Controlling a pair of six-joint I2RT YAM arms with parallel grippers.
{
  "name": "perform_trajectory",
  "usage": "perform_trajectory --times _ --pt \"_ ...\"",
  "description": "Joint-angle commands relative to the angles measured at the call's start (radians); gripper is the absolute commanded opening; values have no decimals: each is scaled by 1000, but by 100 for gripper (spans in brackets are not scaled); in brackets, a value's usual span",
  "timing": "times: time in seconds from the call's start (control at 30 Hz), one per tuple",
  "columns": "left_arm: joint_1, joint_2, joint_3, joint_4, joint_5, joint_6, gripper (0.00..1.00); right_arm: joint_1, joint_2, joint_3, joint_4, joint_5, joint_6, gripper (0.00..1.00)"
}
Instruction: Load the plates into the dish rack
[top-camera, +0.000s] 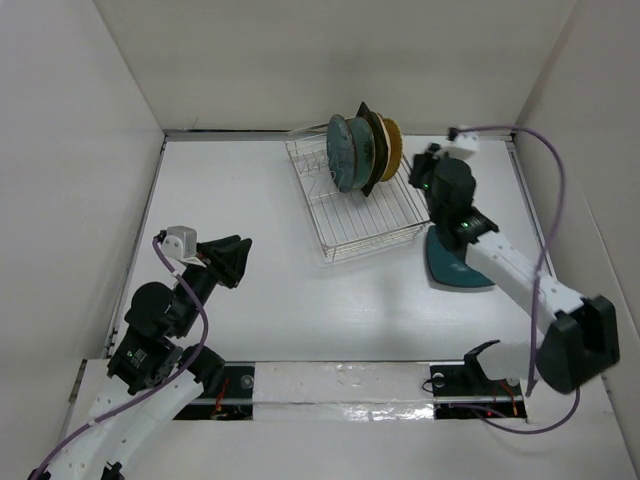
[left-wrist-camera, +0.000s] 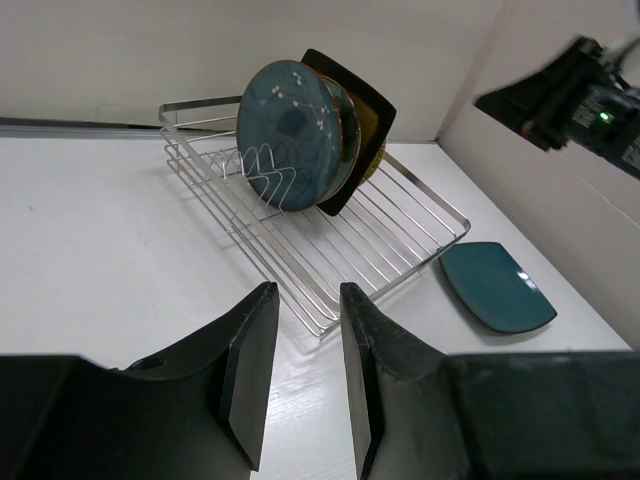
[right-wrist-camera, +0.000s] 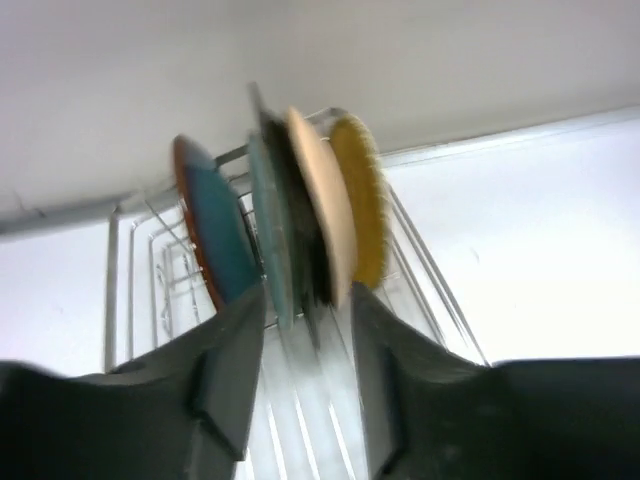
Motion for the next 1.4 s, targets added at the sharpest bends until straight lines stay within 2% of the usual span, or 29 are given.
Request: perform_trajectory --times 0.0,0.23,0.27,0.37,0.47,0.57,0.73,0.93,1.03,1.1,1.2,1.3,1.37 --pt "-1 -30 -3 51 26 -1 28 -79 -131 -237 -46 -106 268 2" --pt "-1 -59 -3 53 41 -4 29 -284 -515 -665 -303 -223 517 0" --pt "-1 -61 -3 54 43 -5 28 -310 -591 -696 -344 -246 529 0" --pt "-1 -71 -3 51 44 -4 29 -411 -667 -773 -430 -308 578 0" --pt "-1 -84 -4 51 38 -5 29 -487 -661 -808 -435 -376 594 4" --pt "-1 -94 -4 51 37 -5 29 -519 -575 -801 -427 -395 592 9" --pt "-1 -114 -7 50 26 -7 30 -570 -394 -776 -395 -445 575 11" --pt "-1 -116 -7 51 26 -5 30 -616 -334 -749 -366 -473 551 16" --pt "-1 -107 -10 51 29 -5 30 -616 -360 -726 -441 -553 534 7" --pt "-1 -101 -7 53 35 -7 30 -604 -477 -723 -537 -546 526 0" --pt "-1 -101 -7 54 43 -7 30 -581 -598 -732 -599 -609 526 0" --pt "-1 -104 -7 51 31 -7 30 -512 -549 -704 -645 -654 514 0" --pt "-1 -107 -9 51 28 -7 30 -428 -453 -687 -646 -681 477 0"
